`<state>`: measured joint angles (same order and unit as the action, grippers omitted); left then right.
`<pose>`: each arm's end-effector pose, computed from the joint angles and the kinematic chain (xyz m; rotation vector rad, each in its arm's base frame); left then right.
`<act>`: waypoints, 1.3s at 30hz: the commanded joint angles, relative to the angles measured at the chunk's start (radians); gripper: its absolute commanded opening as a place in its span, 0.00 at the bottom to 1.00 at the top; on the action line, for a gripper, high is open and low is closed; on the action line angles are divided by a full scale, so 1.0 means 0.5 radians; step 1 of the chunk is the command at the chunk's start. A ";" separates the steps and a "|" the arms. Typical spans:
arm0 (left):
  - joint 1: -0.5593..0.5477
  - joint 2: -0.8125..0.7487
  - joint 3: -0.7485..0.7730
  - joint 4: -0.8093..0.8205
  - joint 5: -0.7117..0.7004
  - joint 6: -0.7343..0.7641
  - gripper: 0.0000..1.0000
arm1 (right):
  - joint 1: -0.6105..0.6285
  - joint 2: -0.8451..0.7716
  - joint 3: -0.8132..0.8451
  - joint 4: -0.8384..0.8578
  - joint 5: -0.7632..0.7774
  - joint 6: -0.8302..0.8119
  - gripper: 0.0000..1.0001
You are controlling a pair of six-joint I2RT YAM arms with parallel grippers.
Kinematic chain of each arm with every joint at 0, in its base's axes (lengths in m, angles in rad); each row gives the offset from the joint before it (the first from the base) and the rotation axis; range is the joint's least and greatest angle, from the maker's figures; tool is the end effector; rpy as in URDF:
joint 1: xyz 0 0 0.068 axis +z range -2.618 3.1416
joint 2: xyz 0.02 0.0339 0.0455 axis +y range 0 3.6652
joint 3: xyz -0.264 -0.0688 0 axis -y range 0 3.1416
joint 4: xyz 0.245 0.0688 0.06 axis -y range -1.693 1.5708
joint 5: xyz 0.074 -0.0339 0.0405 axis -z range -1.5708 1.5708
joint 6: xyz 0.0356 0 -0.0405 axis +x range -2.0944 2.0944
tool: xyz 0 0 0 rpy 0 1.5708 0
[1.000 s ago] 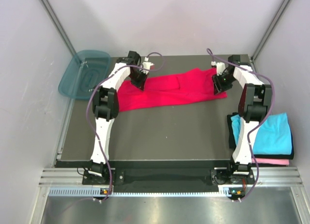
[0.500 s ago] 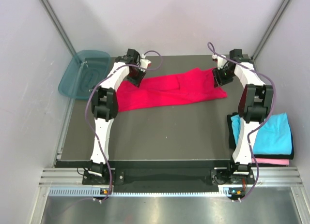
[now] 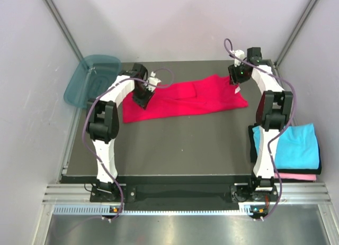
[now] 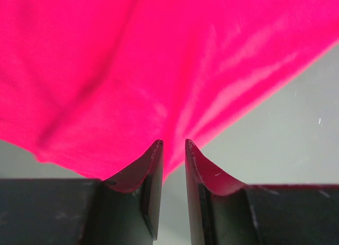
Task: Fold and stack the t-shirts
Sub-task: Fold the tshirt
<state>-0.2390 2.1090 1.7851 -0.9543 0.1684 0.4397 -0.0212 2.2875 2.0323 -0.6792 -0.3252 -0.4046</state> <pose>0.4243 -0.1095 0.2146 0.9744 2.6547 -0.1957 0.5098 0.0006 0.2221 -0.5959 2.3764 0.2220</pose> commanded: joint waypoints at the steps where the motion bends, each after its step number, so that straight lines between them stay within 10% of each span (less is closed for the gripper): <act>1: 0.002 -0.168 -0.176 0.015 0.025 0.102 0.28 | 0.027 0.073 0.132 0.073 0.037 0.039 0.50; 29: 0.174 -0.168 -0.570 0.154 -0.101 0.158 0.28 | 0.101 0.183 0.065 -0.062 -0.009 -0.022 0.47; 39: 0.196 -0.138 -0.567 0.157 -0.091 0.139 0.28 | 0.095 0.266 0.089 -0.243 -0.025 -0.074 0.30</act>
<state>-0.1532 2.0506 1.5215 -0.8982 0.1337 0.4995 0.0280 2.3924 2.0682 -0.7555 -0.3355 -0.4263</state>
